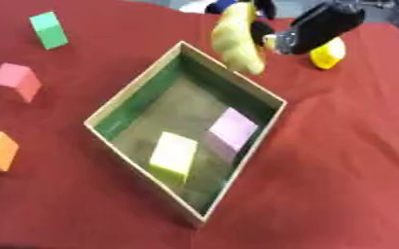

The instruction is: Pick up objects on the table and place them in the box.

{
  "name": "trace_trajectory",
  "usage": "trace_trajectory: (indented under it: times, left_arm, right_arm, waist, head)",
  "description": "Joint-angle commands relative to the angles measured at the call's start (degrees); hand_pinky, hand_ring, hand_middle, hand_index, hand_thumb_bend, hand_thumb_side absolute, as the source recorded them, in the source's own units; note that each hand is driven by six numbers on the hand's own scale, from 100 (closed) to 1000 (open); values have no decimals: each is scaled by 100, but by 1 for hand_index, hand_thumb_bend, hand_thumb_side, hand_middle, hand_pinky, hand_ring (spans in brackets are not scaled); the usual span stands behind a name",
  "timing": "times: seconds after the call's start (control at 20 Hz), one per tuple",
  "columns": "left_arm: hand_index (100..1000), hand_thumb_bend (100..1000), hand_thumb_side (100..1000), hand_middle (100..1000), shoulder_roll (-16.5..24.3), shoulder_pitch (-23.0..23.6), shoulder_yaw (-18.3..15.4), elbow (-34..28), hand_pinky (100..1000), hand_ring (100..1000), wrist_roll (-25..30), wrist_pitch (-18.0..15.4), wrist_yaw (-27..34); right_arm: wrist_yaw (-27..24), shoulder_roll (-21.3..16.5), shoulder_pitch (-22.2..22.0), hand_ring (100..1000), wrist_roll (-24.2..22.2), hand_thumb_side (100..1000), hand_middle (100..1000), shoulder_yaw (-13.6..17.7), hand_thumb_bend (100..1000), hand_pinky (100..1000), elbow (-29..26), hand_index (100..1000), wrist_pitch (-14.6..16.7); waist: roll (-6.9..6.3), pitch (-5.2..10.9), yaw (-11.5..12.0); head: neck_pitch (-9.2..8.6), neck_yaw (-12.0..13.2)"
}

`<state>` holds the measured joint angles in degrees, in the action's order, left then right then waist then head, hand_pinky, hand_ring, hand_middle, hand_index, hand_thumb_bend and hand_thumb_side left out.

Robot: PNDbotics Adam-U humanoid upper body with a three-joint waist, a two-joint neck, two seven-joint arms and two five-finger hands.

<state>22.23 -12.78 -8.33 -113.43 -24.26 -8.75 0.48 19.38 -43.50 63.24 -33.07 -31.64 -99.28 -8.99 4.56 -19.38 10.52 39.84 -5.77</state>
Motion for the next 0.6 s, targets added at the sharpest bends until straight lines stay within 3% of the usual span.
trace_trajectory:
  times: [0.05,0.25,0.4,0.5,0.6]
  left_arm:
    - [793,121,328,568,114,-97,4,-116,733,570,29,-19,5]
    - [793,118,330,567,97,-137,18,-116,733,570,49,-26,35]
    - [793,117,331,567,89,-161,25,-116,733,569,59,-29,52]
    - [793,116,332,567,88,-171,28,-116,733,569,64,-29,60]
    - [793,116,332,567,91,-177,25,-116,733,569,63,-31,66]
  right_arm:
    - [204,278,168,660,-30,100,394,-92,100,809,358,523,29]
    - [505,640,148,679,26,100,439,-244,100,812,787,575,161]
    - [671,824,128,730,33,100,520,-330,100,823,1043,673,231]
    - [744,878,120,809,-34,100,636,-361,102,841,1158,783,291]
    - [780,893,109,858,-156,100,717,-347,126,854,1238,834,373]
  waist:
    - [-22,98,58]
    - [-16,25,185]
    - [-4,-21,235]
    - [5,-45,250]
    - [15,-62,254]
  head:
    - [57,-64]
    - [66,-120]
    - [66,-136]
    - [71,-136]
    - [79,-129]
